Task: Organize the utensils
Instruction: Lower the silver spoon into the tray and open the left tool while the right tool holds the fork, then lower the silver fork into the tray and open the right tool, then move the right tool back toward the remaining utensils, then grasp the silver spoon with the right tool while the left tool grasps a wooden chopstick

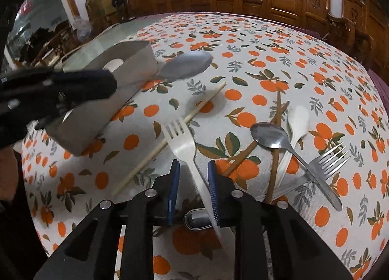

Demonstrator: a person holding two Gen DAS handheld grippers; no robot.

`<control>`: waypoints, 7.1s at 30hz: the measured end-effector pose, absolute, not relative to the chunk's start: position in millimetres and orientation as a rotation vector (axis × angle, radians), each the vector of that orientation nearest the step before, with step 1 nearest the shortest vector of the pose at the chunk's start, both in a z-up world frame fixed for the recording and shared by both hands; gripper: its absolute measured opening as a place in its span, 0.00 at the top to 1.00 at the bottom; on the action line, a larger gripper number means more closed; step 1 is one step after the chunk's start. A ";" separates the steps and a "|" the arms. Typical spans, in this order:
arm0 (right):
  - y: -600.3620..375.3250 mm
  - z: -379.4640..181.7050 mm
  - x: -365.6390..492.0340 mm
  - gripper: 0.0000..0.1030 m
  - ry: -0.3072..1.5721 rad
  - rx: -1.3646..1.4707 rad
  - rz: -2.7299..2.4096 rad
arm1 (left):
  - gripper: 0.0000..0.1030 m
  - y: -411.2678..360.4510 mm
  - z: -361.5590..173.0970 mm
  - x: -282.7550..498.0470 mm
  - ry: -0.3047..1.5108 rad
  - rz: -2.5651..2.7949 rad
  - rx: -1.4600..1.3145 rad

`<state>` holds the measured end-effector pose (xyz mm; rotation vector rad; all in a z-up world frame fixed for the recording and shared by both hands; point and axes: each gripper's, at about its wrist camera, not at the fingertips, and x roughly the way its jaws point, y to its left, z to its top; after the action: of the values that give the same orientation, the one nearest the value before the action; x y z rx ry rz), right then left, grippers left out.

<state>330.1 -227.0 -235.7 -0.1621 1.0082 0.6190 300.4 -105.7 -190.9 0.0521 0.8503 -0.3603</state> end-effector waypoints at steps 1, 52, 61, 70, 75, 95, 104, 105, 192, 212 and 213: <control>-225.3 -237.1 329.8 0.75 1.009 -0.174 0.619 | 0.94 -105.8 -188.9 299.0 0.846 -0.364 0.052; -223.8 -179.7 303.1 0.93 0.833 -0.064 0.534 | 0.94 15.6 -212.0 306.9 0.897 -0.074 -0.006; -207.1 -170.1 294.0 0.93 0.821 -0.080 0.557 | 0.94 15.7 -221.7 312.5 0.929 -0.081 -0.008; -194.5 -164.1 294.8 0.93 0.830 -0.049 0.564 | 0.94 13.7 -221.9 314.7 0.934 -0.096 -0.009; -189.3 -158.0 300.0 0.93 0.838 -0.023 0.561 | 0.93 19.6 -207.8 313.9 0.911 -0.100 -0.025; -82.7 -143.7 336.9 0.93 0.863 0.079 0.640 | 0.37 87.3 -160.0 299.4 0.799 -0.017 -0.042; -53.5 -172.6 349.4 0.92 0.932 0.085 0.605 | 0.21 118.5 -151.4 299.4 0.773 0.030 -0.082; -51.3 -176.0 350.0 0.92 0.939 0.081 0.598 | 0.21 120.7 -151.1 300.0 0.774 0.033 -0.088; -290.5 -233.2 376.4 0.96 1.029 -0.161 0.447 | 0.21 -118.7 -203.9 263.5 0.830 -0.360 0.121; -299.1 -202.5 356.3 0.96 0.915 -0.066 0.420 | 0.71 -138.2 -250.0 282.6 0.926 -0.343 0.175; -298.7 -202.6 355.9 0.96 0.916 -0.066 0.420 | 0.76 -137.8 -251.9 283.7 0.931 -0.340 0.173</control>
<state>355.9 -298.7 -202.6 -0.0662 0.9157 0.4199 283.7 -137.8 -251.9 0.1728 0.9314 -0.3403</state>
